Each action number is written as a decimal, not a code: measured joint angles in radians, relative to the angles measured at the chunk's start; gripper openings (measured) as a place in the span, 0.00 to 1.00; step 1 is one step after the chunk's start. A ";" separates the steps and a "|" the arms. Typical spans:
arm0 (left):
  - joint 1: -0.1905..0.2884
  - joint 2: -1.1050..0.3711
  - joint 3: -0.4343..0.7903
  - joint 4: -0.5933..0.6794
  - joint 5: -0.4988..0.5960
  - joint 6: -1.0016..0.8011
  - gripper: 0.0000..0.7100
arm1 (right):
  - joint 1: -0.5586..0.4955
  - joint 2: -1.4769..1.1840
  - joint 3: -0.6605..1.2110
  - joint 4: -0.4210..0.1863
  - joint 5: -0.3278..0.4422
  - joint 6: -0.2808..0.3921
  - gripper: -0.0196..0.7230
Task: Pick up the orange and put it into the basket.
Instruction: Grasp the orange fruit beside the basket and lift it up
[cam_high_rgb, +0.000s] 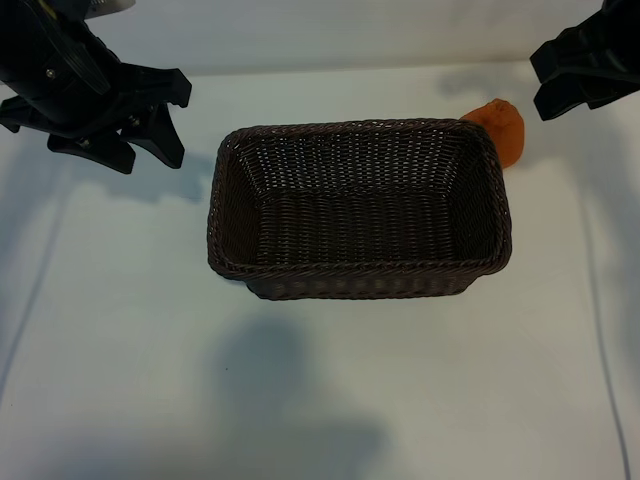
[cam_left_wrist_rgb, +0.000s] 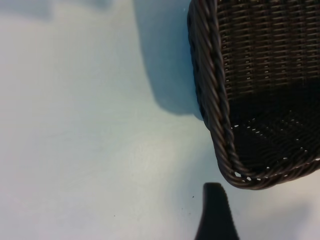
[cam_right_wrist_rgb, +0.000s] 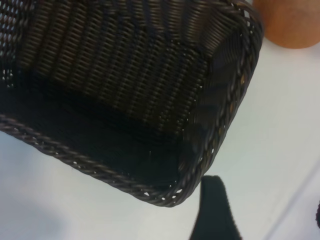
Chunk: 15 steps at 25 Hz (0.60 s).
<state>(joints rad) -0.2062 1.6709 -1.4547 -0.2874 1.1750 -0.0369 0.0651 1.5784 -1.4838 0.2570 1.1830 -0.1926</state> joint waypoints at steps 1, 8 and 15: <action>0.000 0.000 0.000 0.000 0.000 0.000 0.74 | 0.000 0.000 0.000 0.000 0.000 0.000 0.66; 0.000 0.000 0.000 0.000 0.000 0.000 0.74 | 0.000 0.000 0.000 0.000 -0.001 0.000 0.66; 0.000 0.000 0.000 0.000 0.000 0.000 0.74 | 0.000 0.000 0.000 0.000 -0.029 0.000 0.66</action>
<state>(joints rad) -0.2062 1.6709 -1.4547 -0.2874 1.1750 -0.0369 0.0651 1.5784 -1.4838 0.2570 1.1544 -0.1926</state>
